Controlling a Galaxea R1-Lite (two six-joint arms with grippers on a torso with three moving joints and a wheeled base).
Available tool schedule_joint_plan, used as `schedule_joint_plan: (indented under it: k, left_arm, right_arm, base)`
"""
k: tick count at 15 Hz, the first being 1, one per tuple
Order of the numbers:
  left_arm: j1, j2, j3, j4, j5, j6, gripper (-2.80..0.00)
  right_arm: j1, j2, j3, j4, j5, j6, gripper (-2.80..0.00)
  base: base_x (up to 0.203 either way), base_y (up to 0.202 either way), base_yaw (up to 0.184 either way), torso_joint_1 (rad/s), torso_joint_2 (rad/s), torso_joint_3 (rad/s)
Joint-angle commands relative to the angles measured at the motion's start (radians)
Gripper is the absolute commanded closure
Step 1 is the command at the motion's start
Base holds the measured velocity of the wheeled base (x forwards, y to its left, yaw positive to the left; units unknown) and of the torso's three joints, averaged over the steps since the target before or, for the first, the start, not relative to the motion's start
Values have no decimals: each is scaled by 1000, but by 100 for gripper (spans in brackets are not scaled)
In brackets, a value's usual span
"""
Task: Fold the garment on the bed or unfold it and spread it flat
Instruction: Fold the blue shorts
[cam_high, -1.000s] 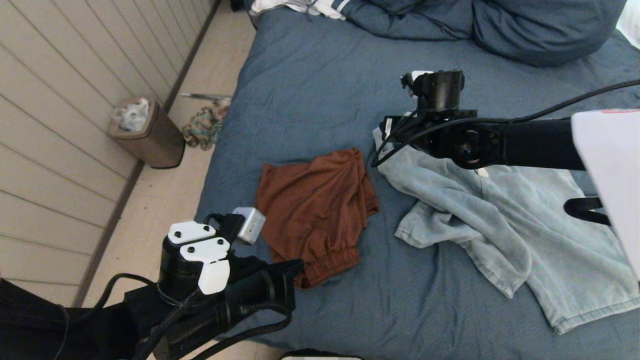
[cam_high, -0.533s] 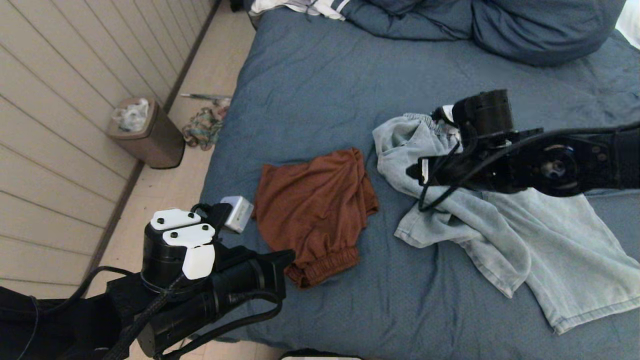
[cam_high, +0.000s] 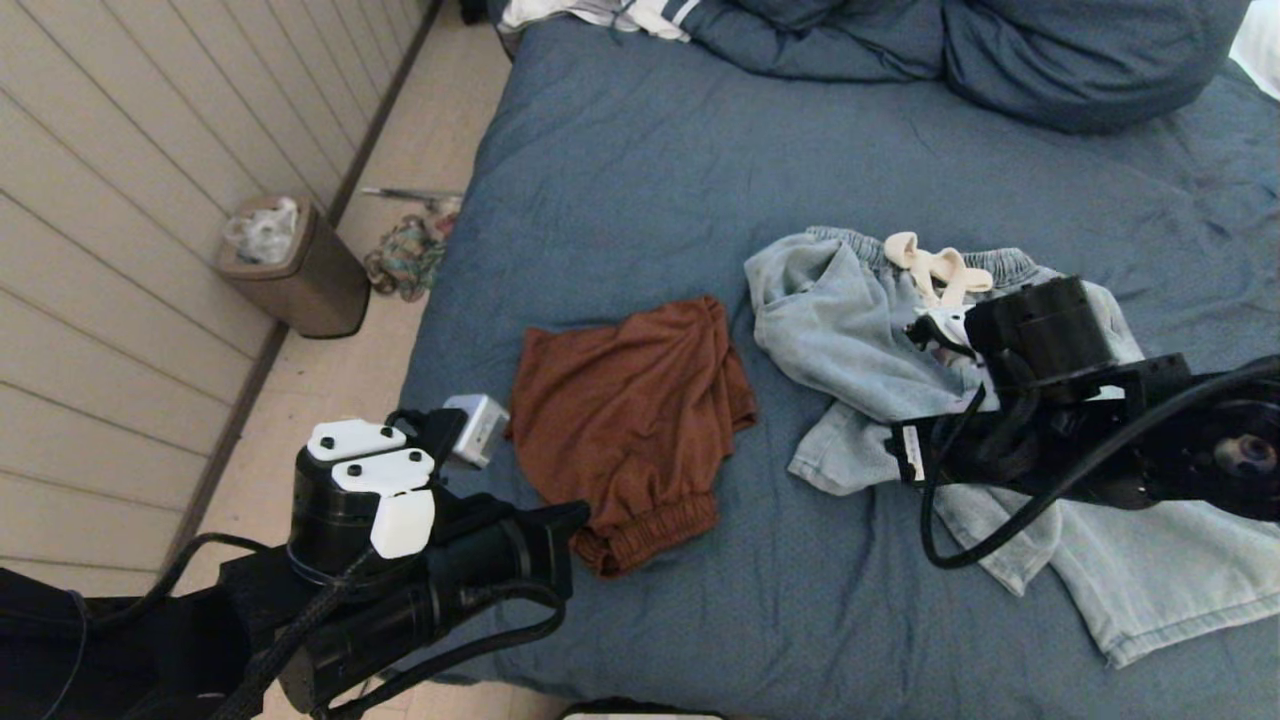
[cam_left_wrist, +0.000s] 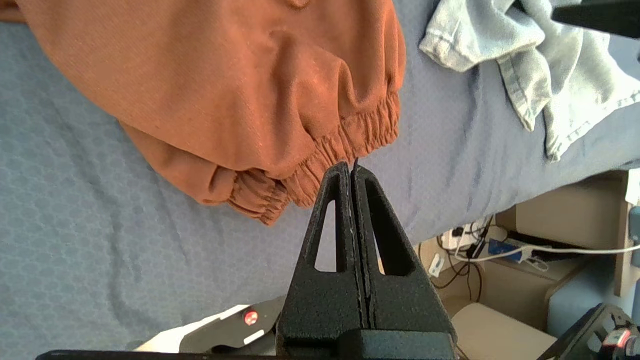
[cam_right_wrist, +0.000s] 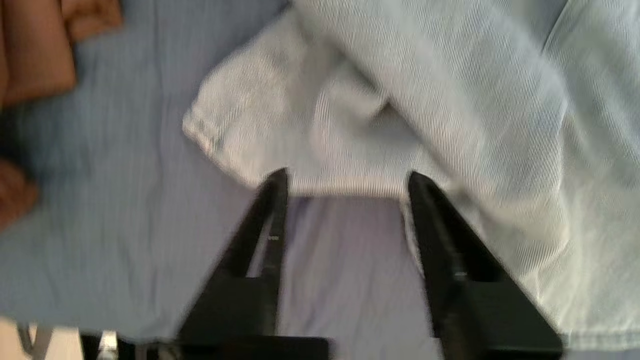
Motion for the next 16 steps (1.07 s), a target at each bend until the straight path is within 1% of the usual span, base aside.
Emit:
schedule_joint_plan:
  k: [1,3,5,6,10,11,16]
  left_arm:
    - [0,32,-2,-8,0,-4,0]
    - [0,54,-3,-15,-1,-4,0]
    - [0,58,-1,-13,-4,-4,0]
    - [0,58,-1,-11,-4,-4,0]
    - [0,70,0,-17,-4,-4,0]
    - [0,70,0,-17,-4,-4,0]
    - [0,78,3,-19,-6,-4,0]
  right_arm:
    - [9,-2,35,-3,-5,3,0]
    - [11,36,41,-31,-6,3,0]
    - [12,74,69,-105,-9,1,0]
    - [13,80,76,-121,-9,-3,0]
    - [13,85,87,-123,-10,-7,0]
    - [14,97,90,-126,-10,-8,-280]
    - [25,158,101,-170,-11,-8,-280]
  base:
    - [0,0,0,0,0,0]
    - [0,0,0,0,0,0]
    - [0,0,0,0,0,0]
    - [0,0,0,0,0,0]
    - [0,0,0,0,0,0]
    - [0,0,0,0,0,0]
    - [0,0,0,0,0,0]
